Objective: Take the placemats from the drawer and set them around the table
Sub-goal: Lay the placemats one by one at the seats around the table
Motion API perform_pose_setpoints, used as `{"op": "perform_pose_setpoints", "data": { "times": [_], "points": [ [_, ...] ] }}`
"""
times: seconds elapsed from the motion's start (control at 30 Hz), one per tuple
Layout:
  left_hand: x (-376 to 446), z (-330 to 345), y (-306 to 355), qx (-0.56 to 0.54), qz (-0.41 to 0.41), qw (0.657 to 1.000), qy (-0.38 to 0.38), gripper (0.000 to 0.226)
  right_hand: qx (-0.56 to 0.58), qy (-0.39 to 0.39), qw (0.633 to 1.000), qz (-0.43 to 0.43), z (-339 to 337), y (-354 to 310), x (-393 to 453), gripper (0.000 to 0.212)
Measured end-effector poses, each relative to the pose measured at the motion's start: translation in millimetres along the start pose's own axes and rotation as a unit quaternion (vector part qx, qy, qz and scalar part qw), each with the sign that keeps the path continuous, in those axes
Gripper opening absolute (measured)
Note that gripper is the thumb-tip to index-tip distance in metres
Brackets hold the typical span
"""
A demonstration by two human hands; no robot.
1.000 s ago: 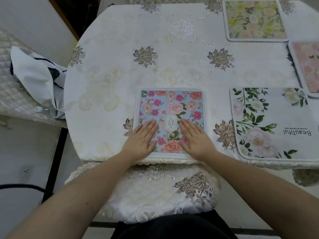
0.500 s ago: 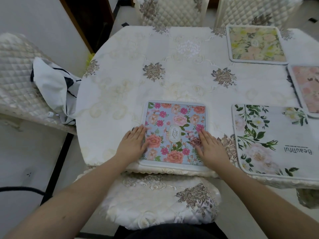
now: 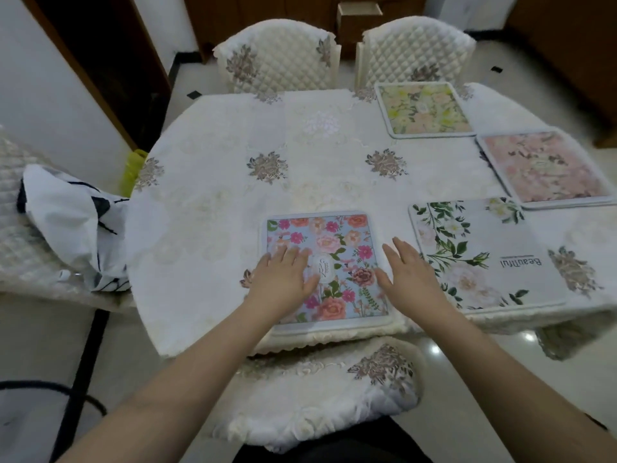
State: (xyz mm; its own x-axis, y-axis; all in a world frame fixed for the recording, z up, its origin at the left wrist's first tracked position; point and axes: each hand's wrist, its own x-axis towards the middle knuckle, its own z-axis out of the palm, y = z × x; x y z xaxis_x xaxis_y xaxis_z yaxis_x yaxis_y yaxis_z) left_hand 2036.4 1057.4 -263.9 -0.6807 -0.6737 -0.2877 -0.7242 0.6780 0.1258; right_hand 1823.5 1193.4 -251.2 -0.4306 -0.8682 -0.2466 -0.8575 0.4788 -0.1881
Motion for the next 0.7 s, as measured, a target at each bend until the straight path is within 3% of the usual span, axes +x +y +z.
{"op": "perform_pose_setpoints", "data": {
  "times": [0.33, 0.7],
  "points": [
    [5.2, -56.4, 93.2, 0.000, 0.179, 0.982, 0.055, 0.070, 0.029, 0.118, 0.984, 0.128, -30.5, 32.6, -88.4, 0.059],
    [18.8, -50.2, 222.9, 0.058, 0.336, 0.939, 0.047, 0.071, 0.055, 0.209, 0.923, 0.317, -37.4, 126.7, -204.8, 0.057]
  ]
}}
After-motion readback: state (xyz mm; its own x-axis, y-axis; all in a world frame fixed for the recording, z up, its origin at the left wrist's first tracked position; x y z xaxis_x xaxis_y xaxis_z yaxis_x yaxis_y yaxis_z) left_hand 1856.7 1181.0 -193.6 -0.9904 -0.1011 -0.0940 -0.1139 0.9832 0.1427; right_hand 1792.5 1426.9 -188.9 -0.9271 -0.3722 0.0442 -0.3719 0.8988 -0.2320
